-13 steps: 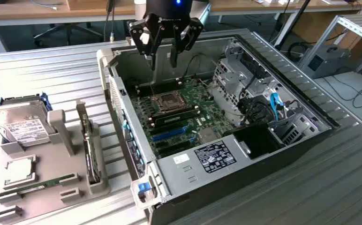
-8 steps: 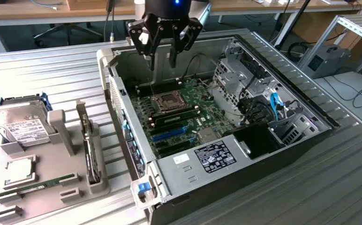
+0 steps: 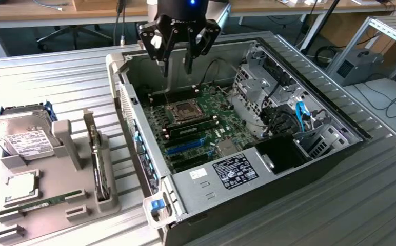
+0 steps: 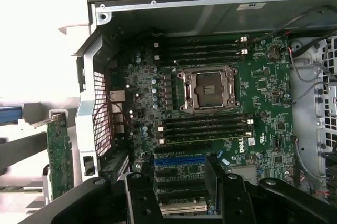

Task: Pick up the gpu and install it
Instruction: 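Reach for the gpu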

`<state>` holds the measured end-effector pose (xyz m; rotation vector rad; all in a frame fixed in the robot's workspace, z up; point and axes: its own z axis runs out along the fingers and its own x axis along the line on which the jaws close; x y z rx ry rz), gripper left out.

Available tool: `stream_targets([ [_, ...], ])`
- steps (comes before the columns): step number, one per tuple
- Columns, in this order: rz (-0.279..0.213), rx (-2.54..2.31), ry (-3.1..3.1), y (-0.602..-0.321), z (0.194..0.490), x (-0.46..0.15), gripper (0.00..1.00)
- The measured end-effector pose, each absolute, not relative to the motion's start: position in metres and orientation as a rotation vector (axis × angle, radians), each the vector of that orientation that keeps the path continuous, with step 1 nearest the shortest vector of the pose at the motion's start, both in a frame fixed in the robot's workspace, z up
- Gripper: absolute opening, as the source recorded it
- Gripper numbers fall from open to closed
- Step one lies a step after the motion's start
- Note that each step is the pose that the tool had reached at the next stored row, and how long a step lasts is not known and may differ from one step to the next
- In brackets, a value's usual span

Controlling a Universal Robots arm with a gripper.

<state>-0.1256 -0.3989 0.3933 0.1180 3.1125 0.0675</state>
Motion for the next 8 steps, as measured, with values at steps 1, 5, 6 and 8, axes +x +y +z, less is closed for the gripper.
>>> stream_targets([
  [1,0.068,0.118,3.112,-0.3989,0.3933,-0.1258,0.52],
  [5,0.067,0.118,3.113,-0.3989,0.3933,-0.1275,0.52],
  [6,0.068,0.118,3.112,-0.3989,0.3933,-0.1279,0.52],
  [8,0.068,0.118,3.112,-0.3989,0.3933,-0.1288,0.52],
])
